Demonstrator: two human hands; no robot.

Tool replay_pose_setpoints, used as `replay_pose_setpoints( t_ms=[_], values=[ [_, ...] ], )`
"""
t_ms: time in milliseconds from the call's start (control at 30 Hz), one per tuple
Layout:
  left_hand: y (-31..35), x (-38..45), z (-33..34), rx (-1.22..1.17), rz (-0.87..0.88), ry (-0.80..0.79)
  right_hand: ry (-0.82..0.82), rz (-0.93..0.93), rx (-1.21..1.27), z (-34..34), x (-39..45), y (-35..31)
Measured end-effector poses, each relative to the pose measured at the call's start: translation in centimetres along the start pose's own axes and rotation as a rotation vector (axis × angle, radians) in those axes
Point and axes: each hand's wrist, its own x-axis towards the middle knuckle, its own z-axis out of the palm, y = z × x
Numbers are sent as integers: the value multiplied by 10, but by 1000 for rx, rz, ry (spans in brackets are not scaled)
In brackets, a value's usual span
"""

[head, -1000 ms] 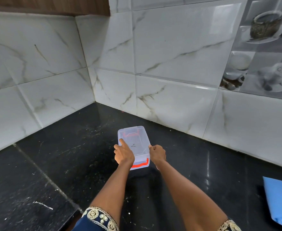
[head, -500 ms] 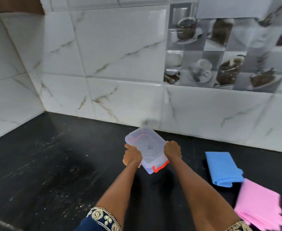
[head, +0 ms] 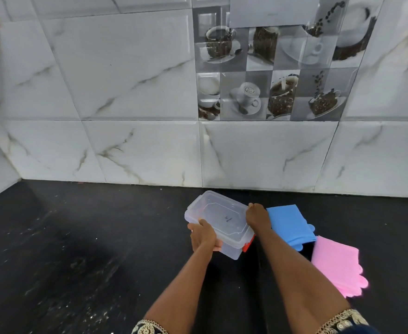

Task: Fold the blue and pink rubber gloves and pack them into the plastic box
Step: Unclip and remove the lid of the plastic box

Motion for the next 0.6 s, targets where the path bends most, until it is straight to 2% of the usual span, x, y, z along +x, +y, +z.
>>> replay_pose_setpoints(
  t_ms=[233,400,500,600],
  values=[
    [-6,-14,22,-131,-27,24,38,12,51,-1,10,4],
    [-3,-16,28,-168,-37,27,67,-84,-27,-2,15,5],
    [-4,-11,26,-54,-28,40,89,-111,-112,-1,16,7],
    [-3,-4,16,154,9,112,204,-169,-361,-1,12,5]
  ],
)
